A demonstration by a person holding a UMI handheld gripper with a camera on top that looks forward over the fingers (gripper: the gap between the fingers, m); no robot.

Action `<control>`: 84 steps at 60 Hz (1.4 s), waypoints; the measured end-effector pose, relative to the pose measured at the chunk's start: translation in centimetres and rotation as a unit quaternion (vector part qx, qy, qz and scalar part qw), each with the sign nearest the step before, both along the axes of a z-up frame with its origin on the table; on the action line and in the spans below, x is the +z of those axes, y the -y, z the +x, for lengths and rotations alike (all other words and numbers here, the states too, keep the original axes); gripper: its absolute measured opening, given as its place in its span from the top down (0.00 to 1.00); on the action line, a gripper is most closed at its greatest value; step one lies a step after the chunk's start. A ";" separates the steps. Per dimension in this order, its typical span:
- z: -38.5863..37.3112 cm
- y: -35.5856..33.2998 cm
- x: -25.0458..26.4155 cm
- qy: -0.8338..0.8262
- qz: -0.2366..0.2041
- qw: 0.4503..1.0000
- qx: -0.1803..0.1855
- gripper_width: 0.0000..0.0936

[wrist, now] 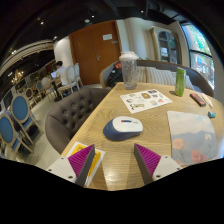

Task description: Arrange mouse

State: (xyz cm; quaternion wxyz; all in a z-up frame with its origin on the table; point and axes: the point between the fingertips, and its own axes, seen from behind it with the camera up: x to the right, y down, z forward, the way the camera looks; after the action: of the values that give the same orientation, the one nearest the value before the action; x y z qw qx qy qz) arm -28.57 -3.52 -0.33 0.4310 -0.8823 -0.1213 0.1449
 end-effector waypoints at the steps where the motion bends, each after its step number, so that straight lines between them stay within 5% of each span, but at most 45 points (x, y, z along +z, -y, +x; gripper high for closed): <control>1: -0.1 -0.4 -0.3 0.004 -0.003 1.000 -0.001 0.14; 28: -4.5 -10.1 -0.4 0.013 -0.020 0.999 -0.044 0.14; 34: -4.0 -11.0 -1.0 0.045 -0.006 0.998 -0.054 0.26; 35: -3.9 -11.1 -1.1 0.051 -0.003 0.997 -0.055 0.35; 47: -4.1 -11.1 -1.0 0.060 0.019 0.997 -0.049 0.52; 54: -5.0 -9.6 0.9 0.063 0.037 0.997 -0.002 0.55; 59: -3.8 -9.1 6.9 0.040 0.090 0.995 0.015 0.55; 65: 3.4 -9.7 16.1 0.032 0.175 0.984 -0.020 0.55; 71: 12.8 -9.8 21.2 0.047 0.212 0.973 -0.078 0.55; 77: 22.0 -9.5 19.4 0.062 0.193 0.970 -0.130 0.55; 84: 27.0 -10.2 11.8 0.066 0.115 0.979 -0.157 0.55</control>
State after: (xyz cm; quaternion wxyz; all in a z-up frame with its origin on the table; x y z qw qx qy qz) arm -1.57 6.70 11.43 0.5383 -0.8424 -0.0252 0.0014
